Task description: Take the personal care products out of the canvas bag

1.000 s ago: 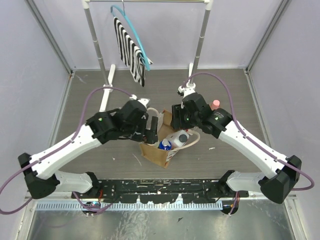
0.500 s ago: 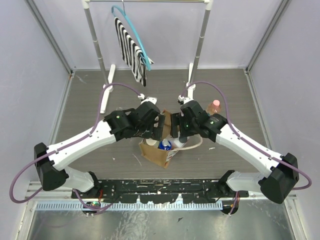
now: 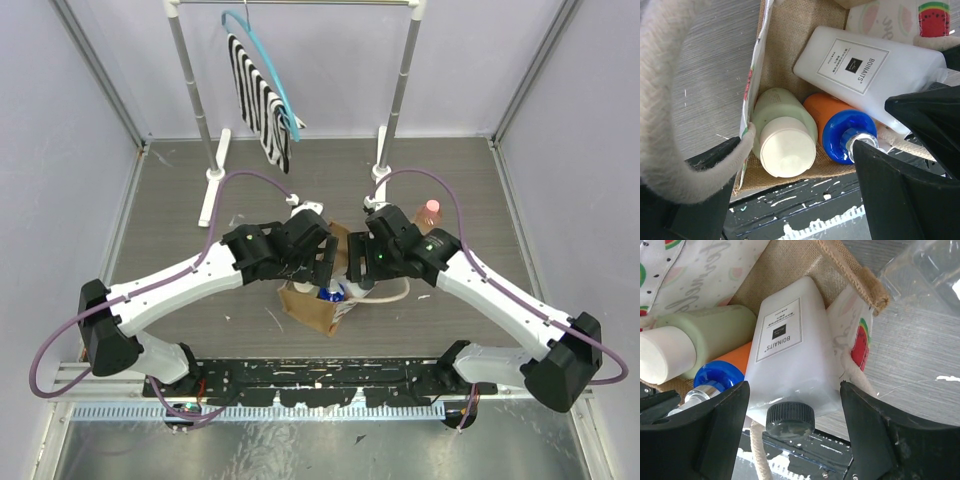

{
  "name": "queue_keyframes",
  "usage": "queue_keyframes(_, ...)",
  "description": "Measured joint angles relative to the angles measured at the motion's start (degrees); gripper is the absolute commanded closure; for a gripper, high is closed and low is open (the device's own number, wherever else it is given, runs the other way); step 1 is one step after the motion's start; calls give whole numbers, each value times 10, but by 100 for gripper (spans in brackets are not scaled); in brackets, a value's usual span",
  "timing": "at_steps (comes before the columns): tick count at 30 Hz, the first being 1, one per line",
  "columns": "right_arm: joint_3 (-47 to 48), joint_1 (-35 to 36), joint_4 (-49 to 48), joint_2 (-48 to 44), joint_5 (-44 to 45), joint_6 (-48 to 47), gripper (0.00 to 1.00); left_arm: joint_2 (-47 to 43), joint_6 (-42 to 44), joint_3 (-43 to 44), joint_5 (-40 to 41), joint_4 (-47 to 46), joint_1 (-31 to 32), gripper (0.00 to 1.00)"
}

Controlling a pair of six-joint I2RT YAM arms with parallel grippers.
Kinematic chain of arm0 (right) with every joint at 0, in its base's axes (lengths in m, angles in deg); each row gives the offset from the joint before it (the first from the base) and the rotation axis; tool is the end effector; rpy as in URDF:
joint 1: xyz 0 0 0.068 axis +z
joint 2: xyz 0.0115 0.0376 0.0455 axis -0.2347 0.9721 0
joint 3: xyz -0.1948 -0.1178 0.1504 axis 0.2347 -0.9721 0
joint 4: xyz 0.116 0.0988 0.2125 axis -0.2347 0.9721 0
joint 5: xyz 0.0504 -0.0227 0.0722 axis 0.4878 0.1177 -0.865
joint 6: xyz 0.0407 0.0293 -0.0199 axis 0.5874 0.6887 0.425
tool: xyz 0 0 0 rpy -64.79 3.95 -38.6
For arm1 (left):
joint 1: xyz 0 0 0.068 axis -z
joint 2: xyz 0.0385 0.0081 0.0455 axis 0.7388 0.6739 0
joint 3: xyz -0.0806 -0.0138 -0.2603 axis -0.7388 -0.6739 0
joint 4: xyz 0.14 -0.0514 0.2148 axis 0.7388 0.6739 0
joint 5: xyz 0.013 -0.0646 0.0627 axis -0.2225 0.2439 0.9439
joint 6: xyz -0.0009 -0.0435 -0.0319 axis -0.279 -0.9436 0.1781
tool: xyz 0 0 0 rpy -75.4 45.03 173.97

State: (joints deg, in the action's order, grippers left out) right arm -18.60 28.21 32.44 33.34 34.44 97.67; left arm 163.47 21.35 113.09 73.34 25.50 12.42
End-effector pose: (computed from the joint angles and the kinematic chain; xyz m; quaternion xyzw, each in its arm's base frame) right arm 0.1774 0.1565 0.2934 -0.0983 0.9465 0.1624 0.2611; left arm 0.1570 -0.2530 0.3203 0.1333 0.9400 -0.1303 0.2859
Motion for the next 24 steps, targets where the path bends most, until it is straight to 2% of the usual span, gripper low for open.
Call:
queue_keyframes(4, -1, 0, 9, -12, -12, 12, 22, 1, -1, 0, 0, 0, 3, 0)
queue_keyframes(9, -15, 13, 3, -39, -18, 9, 16, 11, -2, 0, 0, -1, 3, 0)
queue_keyframes(17, -44, 30, -11, -64, -19, -37, 0, 18, -2, 0, -2, -12, 4, 1)
queue_keyframes(21, -58, 34, -24, -74, -20, -59, 0, 18, -2, 0, -2, -13, 4, 1)
queue_keyframes(24, -66, 38, -31, -80, -14, -71, 5, 18, -2, 0, -2, -13, 4, 1)
